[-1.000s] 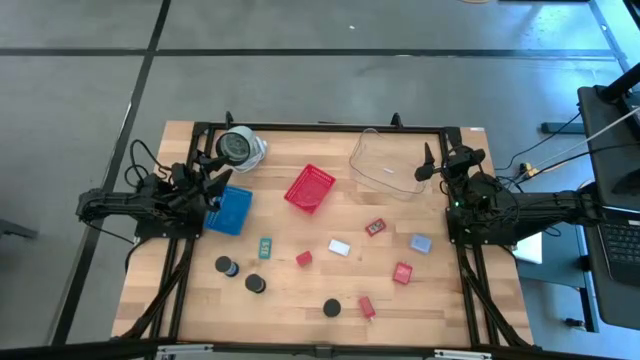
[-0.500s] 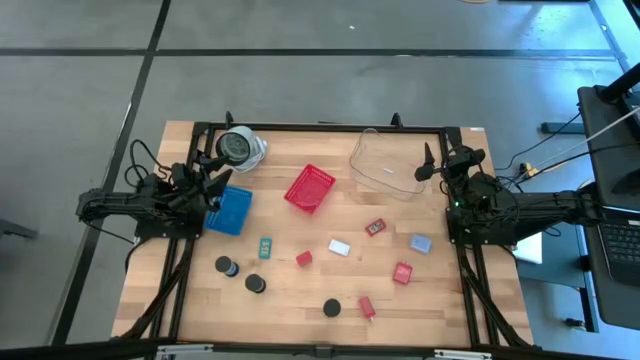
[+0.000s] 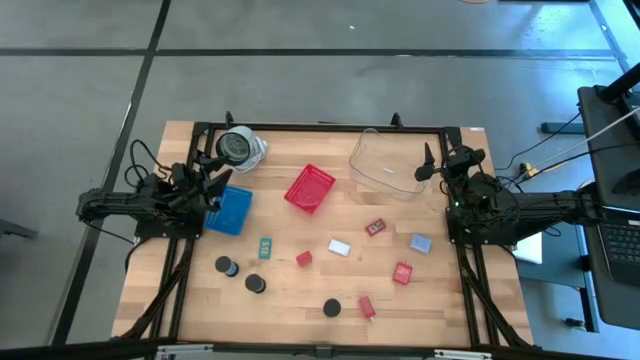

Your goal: Pick & Place Office items

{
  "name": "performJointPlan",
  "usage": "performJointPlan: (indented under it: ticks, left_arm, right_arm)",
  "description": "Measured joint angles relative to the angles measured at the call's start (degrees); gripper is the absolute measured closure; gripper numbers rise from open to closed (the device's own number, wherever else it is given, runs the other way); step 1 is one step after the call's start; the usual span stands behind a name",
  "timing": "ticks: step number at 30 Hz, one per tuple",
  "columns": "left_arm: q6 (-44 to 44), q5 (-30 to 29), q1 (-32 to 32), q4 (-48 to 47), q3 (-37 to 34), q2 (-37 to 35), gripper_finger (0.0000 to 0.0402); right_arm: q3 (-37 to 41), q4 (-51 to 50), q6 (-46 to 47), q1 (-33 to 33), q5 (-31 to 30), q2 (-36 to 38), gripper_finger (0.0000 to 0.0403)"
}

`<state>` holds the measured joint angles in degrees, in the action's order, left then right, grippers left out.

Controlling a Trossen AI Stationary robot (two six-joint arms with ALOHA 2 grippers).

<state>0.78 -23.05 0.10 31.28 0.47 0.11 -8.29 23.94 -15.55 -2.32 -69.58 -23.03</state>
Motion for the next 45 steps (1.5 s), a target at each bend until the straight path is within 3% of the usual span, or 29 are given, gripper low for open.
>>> performJointPlan:
  ticks: [11, 20, 25, 33, 40, 45]
  left_arm:
    - [0.0, 0.0, 0.0, 0.0, 0.0, 0.0, 0.0190]
    - [0.0, 0.0, 0.0, 0.0, 0.0, 0.0, 0.0189]
    - [0.0, 0.0, 0.0, 0.0, 0.0, 0.0, 0.0189]
    - [0.0, 0.0, 0.0, 0.7, 0.0, 0.0, 0.0190]
    - [0.0, 0.0, 0.0, 1.0, 0.0, 0.0, 0.0190]
    - [4.0, -0.3, 0.0, 0.6, 0.0, 0.0, 0.0190]
  right_arm:
    - [0.0, 0.0, 0.4, 0.0, 1.6, 0.0, 0.0067]
    - [0.0, 0.0, 19.3, 0.0, 18.8, 0.0, 0.0067]
    - [0.0, 0.4, 21.9, 0.0, 24.4, 0.0, 0.0067]
    - [0.0, 0.5, 26.0, 0.0, 24.2, 0.0, 0.0067]
    - [0.0, 0.2, 17.8, 0.0, 24.0, 0.0, 0.0067]
    - [0.0, 0.2, 21.0, 0.0, 26.4, 0.0, 0.0067]
